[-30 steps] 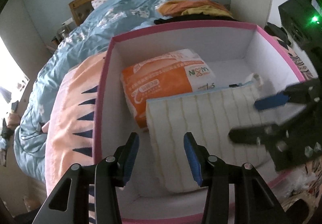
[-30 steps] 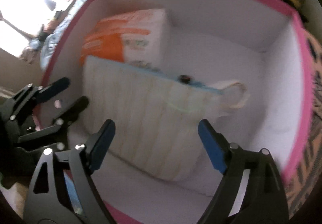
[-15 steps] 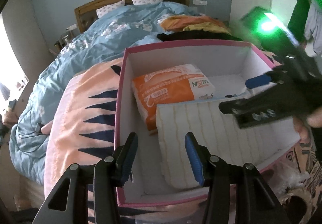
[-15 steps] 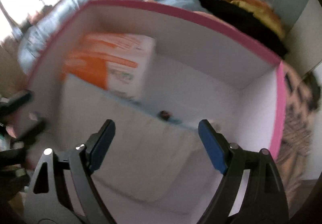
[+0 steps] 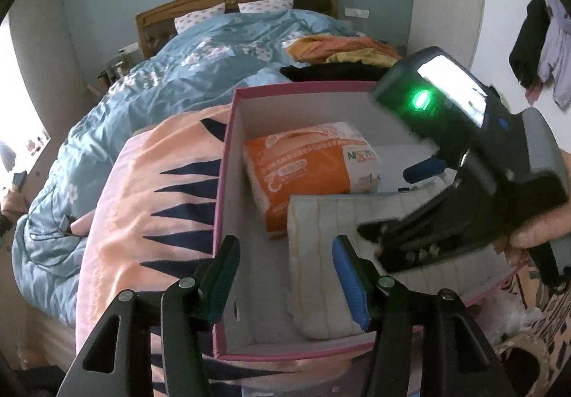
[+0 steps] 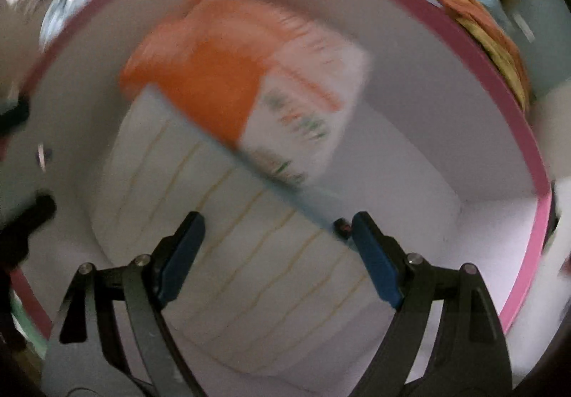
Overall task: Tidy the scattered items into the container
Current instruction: 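Open the right gripper and press the pouch flat in the box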
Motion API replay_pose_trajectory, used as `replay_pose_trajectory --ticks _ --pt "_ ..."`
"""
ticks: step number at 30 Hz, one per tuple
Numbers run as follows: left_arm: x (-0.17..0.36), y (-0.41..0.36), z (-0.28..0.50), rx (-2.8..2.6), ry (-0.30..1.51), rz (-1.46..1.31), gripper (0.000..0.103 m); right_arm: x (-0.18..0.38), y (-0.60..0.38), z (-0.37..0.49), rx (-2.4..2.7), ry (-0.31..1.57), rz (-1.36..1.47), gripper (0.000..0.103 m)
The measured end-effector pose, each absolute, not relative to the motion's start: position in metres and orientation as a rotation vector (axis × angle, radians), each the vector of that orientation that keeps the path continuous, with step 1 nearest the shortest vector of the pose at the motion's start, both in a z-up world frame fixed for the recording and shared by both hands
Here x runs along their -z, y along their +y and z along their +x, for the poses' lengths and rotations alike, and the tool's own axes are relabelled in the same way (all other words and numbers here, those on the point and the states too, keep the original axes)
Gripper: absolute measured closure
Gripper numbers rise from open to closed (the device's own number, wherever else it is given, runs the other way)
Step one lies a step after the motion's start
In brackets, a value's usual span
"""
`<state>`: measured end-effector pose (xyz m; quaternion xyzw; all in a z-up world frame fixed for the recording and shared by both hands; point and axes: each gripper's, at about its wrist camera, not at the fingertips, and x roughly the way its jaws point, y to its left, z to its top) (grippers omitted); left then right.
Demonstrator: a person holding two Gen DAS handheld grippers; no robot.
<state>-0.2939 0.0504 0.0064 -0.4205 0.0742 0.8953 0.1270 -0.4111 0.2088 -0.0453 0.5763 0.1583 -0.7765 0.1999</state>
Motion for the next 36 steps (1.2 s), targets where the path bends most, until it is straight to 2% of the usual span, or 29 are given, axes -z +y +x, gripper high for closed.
replay_pose_trajectory --ticks 3,4,6,8,12,14,18,24,36 --pt "-0.007 0.045 -0.292 -2.586 0.190 -1.220 0.047 0.036 0.227 -0.417 2.227 0.284 1.590 0.018" --pt "-0.007 0.045 -0.292 -2.585 0.199 -1.221 0.047 0.034 0.241 -0.422 2.217 0.106 1.578 0.018" --pt "-0.008 0.046 -0.292 -2.584 0.203 -1.219 0.045 0.033 0.254 -0.428 2.198 -0.113 1.550 0.018" --pt "-0.007 0.048 -0.297 -2.539 0.189 -1.233 0.034 0.031 0.260 -0.429 2.204 -0.172 1.522 0.018" --pt "-0.004 0.063 -0.313 -2.472 0.205 -1.282 0.032 0.033 0.263 -0.425 2.163 -0.301 1.537 0.018" --pt "0.005 0.073 -0.325 -2.327 0.151 -1.358 0.032 0.029 0.255 -0.421 2.170 -0.302 1.552 0.018" --pt "0.014 0.089 -0.340 -2.369 0.244 -1.410 0.032 0.020 0.247 -0.431 2.186 -0.262 1.600 0.018" --pt "0.011 0.089 -0.369 -2.367 0.167 -1.463 0.032 0.028 0.266 -0.428 2.216 -0.257 1.651 0.018" --pt "0.005 0.067 -0.366 -2.431 -0.001 -1.347 0.032 0.026 0.278 -0.411 2.142 -0.431 1.541 0.018"
